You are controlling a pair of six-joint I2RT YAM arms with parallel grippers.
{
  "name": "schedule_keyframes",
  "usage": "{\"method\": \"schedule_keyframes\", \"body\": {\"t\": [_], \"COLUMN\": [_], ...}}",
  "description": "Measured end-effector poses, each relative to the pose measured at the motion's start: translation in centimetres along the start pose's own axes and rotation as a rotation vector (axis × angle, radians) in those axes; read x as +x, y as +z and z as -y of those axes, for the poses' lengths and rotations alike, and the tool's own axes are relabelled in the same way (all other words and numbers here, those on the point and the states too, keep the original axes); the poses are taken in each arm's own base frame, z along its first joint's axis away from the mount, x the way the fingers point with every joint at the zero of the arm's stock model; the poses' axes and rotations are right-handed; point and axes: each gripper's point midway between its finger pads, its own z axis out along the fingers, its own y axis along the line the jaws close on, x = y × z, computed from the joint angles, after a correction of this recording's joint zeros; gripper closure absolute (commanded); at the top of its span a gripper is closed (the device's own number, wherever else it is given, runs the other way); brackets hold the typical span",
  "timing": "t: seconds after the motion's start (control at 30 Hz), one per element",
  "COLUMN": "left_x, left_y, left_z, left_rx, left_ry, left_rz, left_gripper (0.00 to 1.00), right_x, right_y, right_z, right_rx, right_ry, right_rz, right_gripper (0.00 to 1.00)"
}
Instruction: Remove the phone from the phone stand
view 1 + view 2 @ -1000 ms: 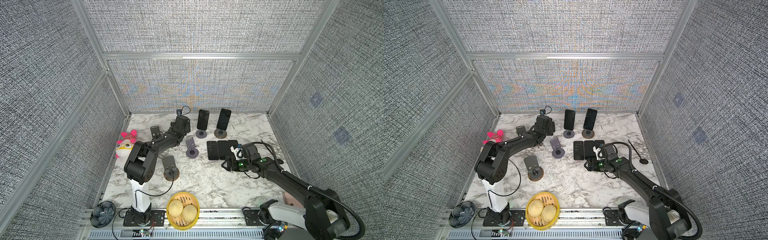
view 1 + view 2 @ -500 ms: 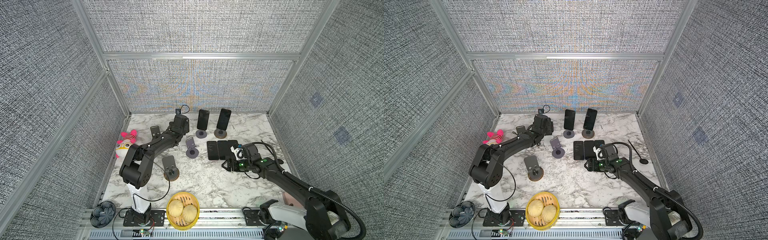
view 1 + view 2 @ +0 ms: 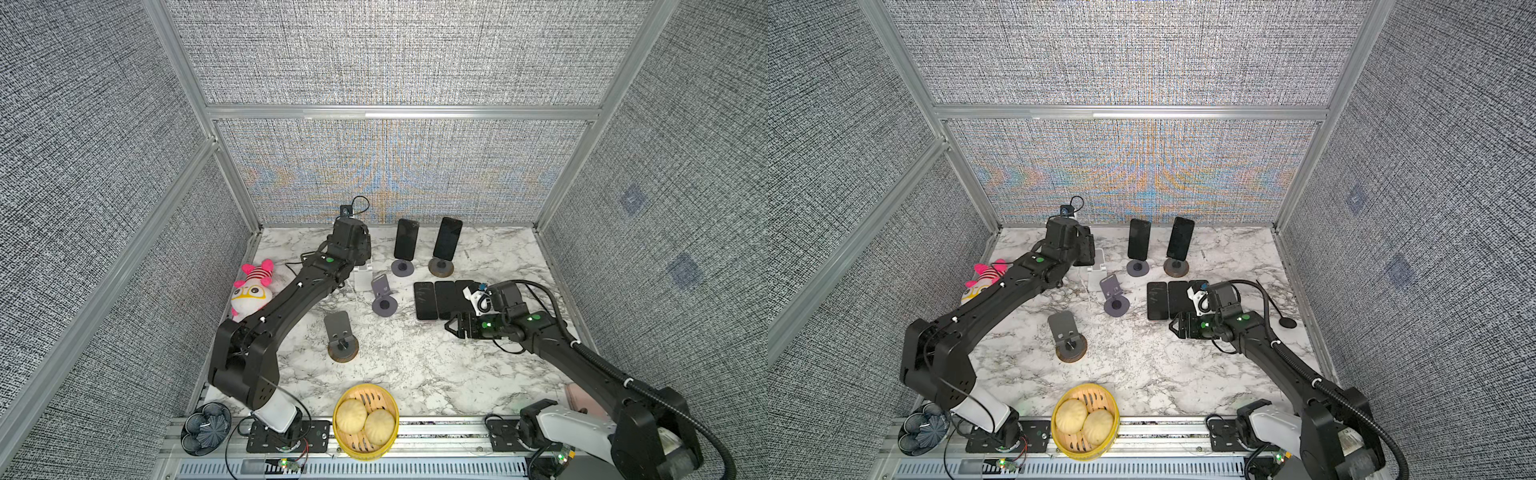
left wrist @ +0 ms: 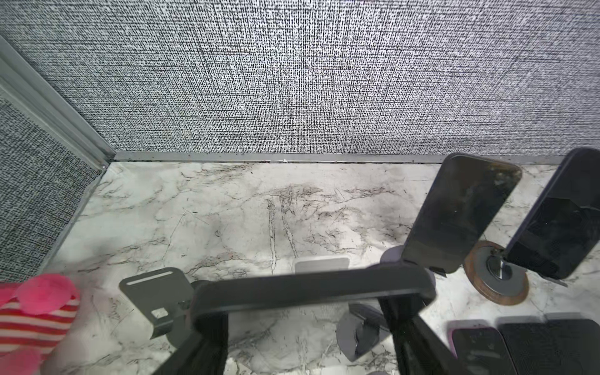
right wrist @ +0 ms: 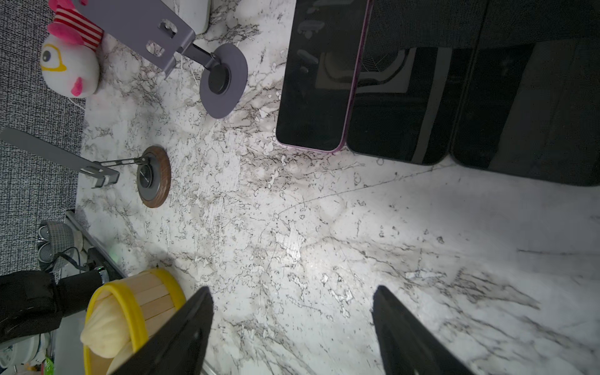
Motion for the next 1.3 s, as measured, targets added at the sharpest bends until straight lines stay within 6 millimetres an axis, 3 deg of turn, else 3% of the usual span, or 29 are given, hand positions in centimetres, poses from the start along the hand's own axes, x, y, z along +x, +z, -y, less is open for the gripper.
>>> {"method": "schedule_keyframes", "body": {"t": [0.27,0.43,0.5,0.63,0.8,0.97,1.13,1.3], "left_x": [-1.0,0.1,0.8,2.2,4.0,5.4,6.4,7.5], "left_y": [-5.3,-7.4,-8.0,-8.4,-8.1,-8.0,-7.5,-7.5], "left_z": [-0.6,-0.1,0.3,1.4,3.5,5.7,7.2,8.0], "left_rx": [0.078,0.173,0.214,0.323,0.463,0.594,0.687,0.755], "left_ry": [0.001,-0.022,-0.033,-0.064,-0.103,-0.125,-0.146,-0.167], "left_rz": [-0.052,-0.135,-0.176,-0.265,-0.371,-0.452,-0.515,-0.550], "left_gripper": [0.43,0.50,0.58,0.78,0.92,0.99,1.00,1.00], "right_x": [-0.9,-1.6,-2.0,-2.4,-2.3,-3.0,-5.2,-5.7], "right_y": [-1.2,-2.0,-2.4,-3.3,-3.7,-3.7,-2.8,-0.8], "right_z": [-0.7,-1.5,-2.1,-4.0,-8.1,-13.3,-15.3,-16.9], "right_rx": [-0.028,-0.049,-0.063,-0.114,-0.207,-0.297,-0.305,-0.304], "right_ry": [-0.041,-0.079,-0.097,-0.139,-0.238,-0.361,-0.350,-0.348], "right_rz": [0.017,0.028,0.040,0.059,0.058,0.069,0.109,0.104], "right_gripper": [0.22,0.22,0.23,0.25,0.29,0.37,0.45,0.55]}}
